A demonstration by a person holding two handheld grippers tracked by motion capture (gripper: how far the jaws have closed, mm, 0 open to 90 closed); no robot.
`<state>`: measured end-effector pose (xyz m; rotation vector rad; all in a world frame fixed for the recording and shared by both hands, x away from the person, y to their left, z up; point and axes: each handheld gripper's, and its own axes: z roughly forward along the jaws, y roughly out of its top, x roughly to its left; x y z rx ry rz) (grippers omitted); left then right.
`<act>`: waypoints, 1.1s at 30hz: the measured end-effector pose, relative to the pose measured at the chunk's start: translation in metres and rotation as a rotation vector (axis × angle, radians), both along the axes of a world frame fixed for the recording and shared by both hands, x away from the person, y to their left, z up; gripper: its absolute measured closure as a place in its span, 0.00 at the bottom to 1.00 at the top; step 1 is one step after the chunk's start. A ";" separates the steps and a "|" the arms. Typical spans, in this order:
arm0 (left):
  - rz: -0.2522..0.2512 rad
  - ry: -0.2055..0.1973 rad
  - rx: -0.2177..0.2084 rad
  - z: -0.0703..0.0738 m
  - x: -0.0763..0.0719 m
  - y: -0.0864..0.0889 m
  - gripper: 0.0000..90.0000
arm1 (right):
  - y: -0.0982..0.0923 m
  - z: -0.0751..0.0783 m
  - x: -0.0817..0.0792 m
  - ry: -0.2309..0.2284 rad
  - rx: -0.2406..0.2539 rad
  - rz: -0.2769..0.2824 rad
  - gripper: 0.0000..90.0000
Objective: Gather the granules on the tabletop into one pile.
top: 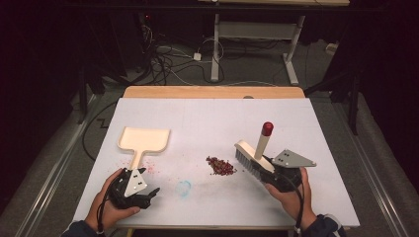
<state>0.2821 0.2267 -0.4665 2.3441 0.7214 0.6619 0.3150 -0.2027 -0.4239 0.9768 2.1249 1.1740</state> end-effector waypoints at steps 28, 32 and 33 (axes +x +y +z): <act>-0.009 -0.005 -0.009 0.001 0.000 0.000 0.24 | 0.098 -0.021 0.013 -0.080 -0.009 -0.213 0.74; -0.005 -0.007 -0.013 0.002 0.000 0.001 0.24 | 0.087 -0.014 0.015 -0.077 0.015 -0.216 0.74; -0.005 -0.006 -0.015 0.002 0.000 0.002 0.24 | 0.083 -0.012 0.016 -0.083 0.014 -0.220 0.74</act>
